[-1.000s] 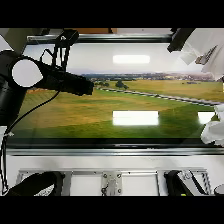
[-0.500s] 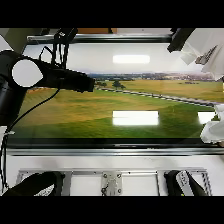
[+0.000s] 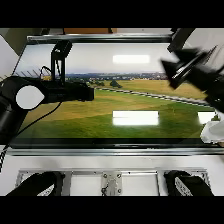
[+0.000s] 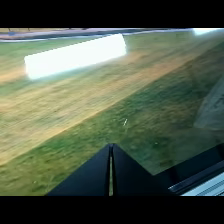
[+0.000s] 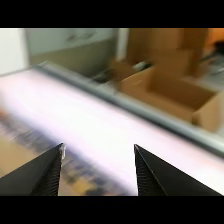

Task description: Fold the clothes and pants, and hang the long-sleeved shirts on hangers.

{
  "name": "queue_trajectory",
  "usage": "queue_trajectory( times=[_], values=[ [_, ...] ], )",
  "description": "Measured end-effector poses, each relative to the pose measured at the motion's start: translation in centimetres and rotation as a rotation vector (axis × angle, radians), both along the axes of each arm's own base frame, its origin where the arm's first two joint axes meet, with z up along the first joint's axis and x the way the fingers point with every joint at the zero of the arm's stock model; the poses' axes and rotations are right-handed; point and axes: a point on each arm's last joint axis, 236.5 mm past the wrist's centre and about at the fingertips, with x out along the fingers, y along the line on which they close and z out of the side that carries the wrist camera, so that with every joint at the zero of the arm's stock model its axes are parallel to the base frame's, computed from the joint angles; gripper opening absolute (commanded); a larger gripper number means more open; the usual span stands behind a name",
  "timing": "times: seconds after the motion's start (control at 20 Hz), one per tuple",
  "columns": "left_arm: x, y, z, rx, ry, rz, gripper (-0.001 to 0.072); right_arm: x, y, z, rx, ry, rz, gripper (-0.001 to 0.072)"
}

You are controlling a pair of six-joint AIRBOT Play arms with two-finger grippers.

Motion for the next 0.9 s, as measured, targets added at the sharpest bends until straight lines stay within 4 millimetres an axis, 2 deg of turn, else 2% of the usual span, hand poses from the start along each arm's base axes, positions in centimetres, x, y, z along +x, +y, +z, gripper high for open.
queue_trajectory(
  times=[0.1,0.2,0.25,0.35,0.55,0.9],
  values=[
    [-0.3,-0.1,-0.3,-0.015,0.002,0.002,0.0019,-1.6,3.7,-4.0,-0.018,0.089,0.097,0.0472],
    [-0.4,-0.2,-0.4,-0.024,0.003,0.003,0.0019,-3.1,6.1,-7.0,-0.036,0.151,0.165,0.047],
    [-0.5,-0.2,-0.4,-0.029,0.006,0.003,0.0019,-3.7,6.8,-7.8,-0.041,0.171,0.186,0.0413],
    [-0.5,-0.2,-0.5,-0.032,0.005,0.003,0.0019,-4.4,7.6,-9.0,-0.049,0.197,0.212,0.0031],
    [-0.5,-0.3,-0.5,-0.035,0.002,0.004,0.0019,-5.0,8.2,-9.9,-0.054,0.217,0.233,0.0022],
    [-0.5,-0.3,-0.5,-0.036,0.003,0.005,0.002,-5.2,8.5,-10.2,-0.059,0.222,0.241,0.0021]
  ],
)
